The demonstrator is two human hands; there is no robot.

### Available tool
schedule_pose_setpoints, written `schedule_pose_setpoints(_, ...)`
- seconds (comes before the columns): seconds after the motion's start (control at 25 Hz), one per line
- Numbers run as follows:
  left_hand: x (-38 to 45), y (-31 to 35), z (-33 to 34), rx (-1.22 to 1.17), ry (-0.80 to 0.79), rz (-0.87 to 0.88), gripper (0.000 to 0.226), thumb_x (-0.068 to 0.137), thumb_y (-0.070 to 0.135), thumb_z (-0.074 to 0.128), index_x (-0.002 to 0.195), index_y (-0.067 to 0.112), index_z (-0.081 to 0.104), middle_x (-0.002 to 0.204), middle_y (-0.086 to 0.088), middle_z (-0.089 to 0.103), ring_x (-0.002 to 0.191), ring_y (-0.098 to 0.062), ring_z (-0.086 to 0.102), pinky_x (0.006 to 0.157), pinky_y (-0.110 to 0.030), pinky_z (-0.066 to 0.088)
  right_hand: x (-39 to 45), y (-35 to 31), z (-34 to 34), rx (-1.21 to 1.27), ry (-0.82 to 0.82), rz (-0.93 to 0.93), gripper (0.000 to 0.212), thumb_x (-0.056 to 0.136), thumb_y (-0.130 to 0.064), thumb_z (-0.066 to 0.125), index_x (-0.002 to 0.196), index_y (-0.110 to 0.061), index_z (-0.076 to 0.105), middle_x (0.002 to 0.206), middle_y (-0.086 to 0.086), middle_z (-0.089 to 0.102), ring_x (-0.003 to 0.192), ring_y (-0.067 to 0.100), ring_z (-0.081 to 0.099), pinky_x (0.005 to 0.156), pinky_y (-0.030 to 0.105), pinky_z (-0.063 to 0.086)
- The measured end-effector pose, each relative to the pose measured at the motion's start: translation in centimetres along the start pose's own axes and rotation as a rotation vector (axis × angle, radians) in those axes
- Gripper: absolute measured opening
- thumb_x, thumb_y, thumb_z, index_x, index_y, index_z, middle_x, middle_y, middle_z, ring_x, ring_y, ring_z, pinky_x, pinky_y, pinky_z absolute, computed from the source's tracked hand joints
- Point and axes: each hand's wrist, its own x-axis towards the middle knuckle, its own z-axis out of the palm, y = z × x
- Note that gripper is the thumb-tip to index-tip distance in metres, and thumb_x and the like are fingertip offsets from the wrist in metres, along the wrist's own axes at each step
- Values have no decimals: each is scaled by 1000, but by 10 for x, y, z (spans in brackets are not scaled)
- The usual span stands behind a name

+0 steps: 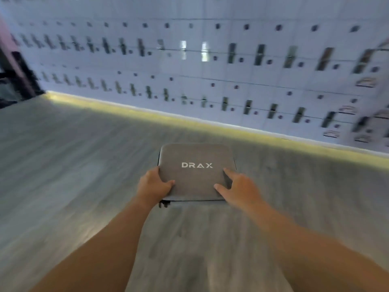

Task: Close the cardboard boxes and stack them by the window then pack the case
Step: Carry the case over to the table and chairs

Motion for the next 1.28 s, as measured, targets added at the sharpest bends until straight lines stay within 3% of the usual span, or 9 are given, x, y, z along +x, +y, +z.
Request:
schedule_pose_setpoints(0.24,-48,177,144,2,-271,284,40,75,32,82,106,11,68,100,-7,71,94,-28,66,77,-35,51,-87,175,-120,17,167,317,79,81,-69,61,150,-36,41,132,7,60,119,30,57,94,39,50)
schedule_pose_setpoints(0.44,-134,325,273,-36,-478,467,32,75,31,81,99,16,66,93,-1,68,86,-21,64,68,-29,45,-184,324,-216,17,321,532,78,78,-70,58,147,-38,45,131,-1,63,119,27,57,86,37,49)
schedule_pose_setpoints(0.6,-199,418,356,-31,-566,604,34,75,37,80,96,20,60,91,2,63,81,-17,58,60,-26,41,-249,417,-277,6,402,666,82,75,-72,57,148,-38,43,136,1,61,123,30,56,91,39,49)
schedule_pose_setpoints(0.8,-265,516,447,-45,-718,711,42,76,40,81,108,17,64,98,-1,65,90,-21,62,73,-35,53,-314,516,-335,21,485,812,83,76,-73,57,150,-37,42,139,2,59,123,30,54,93,41,50)
schedule_pose_setpoints(0.96,-291,579,517,-41,-800,783,40,77,38,81,106,15,65,96,-2,67,86,-20,63,65,-29,49,-335,582,-368,64,523,883,85,75,-72,58,149,-35,43,140,0,59,123,27,55,94,40,50)
schedule_pose_setpoints(1.2,-295,670,632,-48,-918,831,42,80,39,79,111,14,65,98,-2,68,88,-20,65,66,-28,55,-320,685,-425,72,575,964,80,75,-68,62,145,-33,48,134,0,63,120,28,58,92,39,51)
schedule_pose_setpoints(1.28,-291,703,664,-46,-948,848,43,80,39,80,113,14,65,100,-1,69,89,-20,66,71,-34,58,-311,717,-443,83,577,988,79,75,-67,63,144,-32,49,134,-1,63,120,27,58,92,38,51)
